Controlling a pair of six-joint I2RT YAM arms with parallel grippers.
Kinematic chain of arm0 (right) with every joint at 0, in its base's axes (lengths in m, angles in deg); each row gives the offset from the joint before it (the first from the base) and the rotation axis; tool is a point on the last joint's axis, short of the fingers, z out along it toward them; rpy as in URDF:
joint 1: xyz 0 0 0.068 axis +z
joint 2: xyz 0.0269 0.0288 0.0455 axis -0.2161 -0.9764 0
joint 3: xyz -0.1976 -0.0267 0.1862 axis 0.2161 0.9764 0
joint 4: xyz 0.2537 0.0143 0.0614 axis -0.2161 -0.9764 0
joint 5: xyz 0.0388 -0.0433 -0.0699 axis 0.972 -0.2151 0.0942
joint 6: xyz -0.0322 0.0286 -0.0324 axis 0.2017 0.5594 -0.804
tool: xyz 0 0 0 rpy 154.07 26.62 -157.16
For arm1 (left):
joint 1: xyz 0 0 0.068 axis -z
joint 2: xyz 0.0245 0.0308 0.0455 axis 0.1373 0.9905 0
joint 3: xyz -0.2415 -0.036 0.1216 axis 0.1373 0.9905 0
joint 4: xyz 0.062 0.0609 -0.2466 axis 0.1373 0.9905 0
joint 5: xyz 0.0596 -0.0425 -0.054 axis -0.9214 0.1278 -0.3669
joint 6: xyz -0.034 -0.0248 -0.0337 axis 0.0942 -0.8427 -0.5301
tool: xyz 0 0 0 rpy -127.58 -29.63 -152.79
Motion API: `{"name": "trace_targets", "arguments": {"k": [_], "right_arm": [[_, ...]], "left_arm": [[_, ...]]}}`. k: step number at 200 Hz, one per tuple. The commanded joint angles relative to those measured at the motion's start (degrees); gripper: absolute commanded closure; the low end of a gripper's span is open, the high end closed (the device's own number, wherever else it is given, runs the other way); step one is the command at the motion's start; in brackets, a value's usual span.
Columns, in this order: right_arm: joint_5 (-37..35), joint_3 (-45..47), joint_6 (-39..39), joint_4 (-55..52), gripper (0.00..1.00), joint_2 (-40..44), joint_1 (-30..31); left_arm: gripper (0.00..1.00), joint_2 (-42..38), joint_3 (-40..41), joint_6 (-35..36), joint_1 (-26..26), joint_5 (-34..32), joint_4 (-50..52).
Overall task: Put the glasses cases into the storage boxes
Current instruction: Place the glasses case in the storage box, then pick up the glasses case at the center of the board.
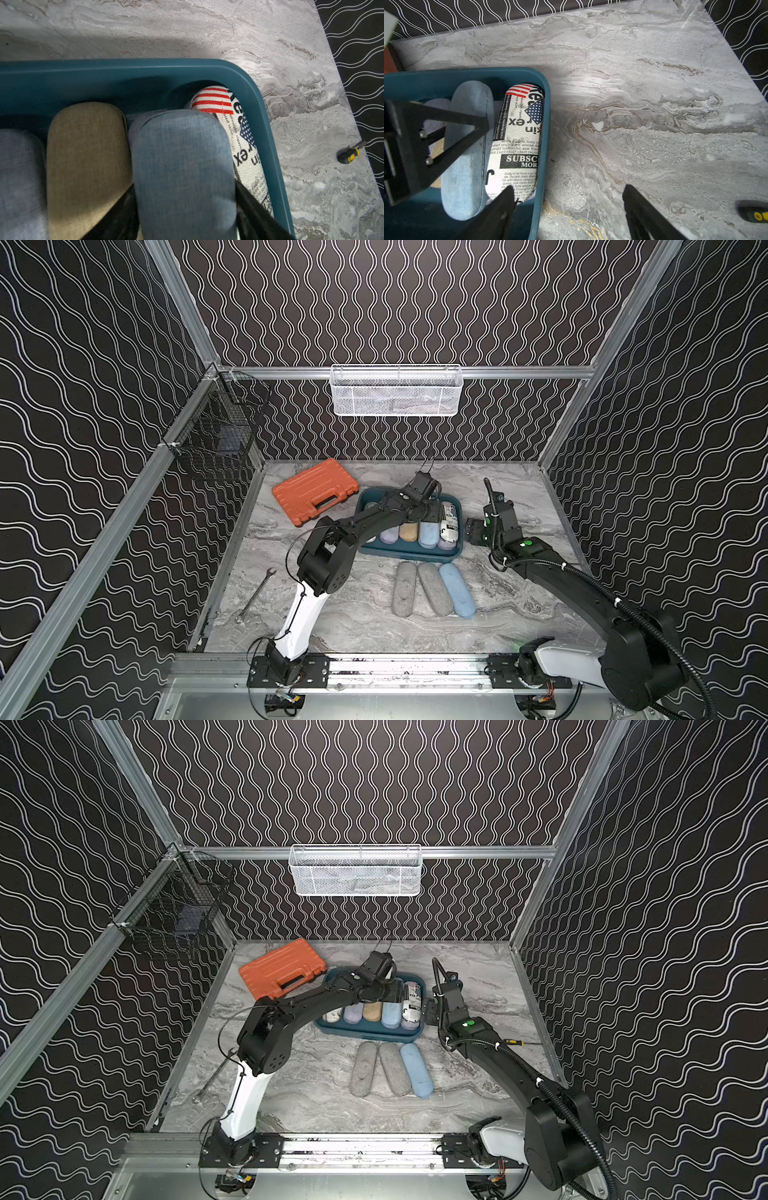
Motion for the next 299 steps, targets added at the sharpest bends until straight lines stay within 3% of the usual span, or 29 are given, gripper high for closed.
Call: {"name": "trace_targets", "arguments": {"k": [1,48,107,155,186,224,251,299], "right_arm": [[0.6,-0.8,0.7,0.8,0.17,-0.2,0.0],[0.8,-0.7,0.9,0.9,0.17,-0.3,0.0],[0.6,-0.4,1.0,1.2,0.17,-0.1,0.0],[0.9,-0.1,1.1,1.7,0.17,0.1,0.0],[1.7,-0.6,1.1,1.8,0.17,-0.4,0.0],[1.9,-0.2,1.1,2.3,0.17,-0.6,0.0],[2.6,0.0,1.5,2.3,0.17,-0.7,-0.1],[2.3,0.5,1.6,2.4,0.16,-0.2,0.0]], "left_arm": [[0.25,-0.2,-0.3,-0.2,0.0,-1.4,-0.4],[0.20,-0.9,0.0,-0.7,0.0,-2.5,-0.2],[0.18,-10.1,5.3,1.0,0.1,-2.4,-3.2],[0.18,-22.7,17.5,2.5,0.8,-2.6,-2.3],[0.16,-28.9,26.1,5.7,4.8,-7.5,3.4],[0.15,-36.6,37.5,3.6,8.8,-10.7,4.8],[0.12,-38.6,42.0,1.6,10.0,-11.9,4.5],[0.09,-35.3,45.9,-0.8,12.0,-9.6,0.2]]}}
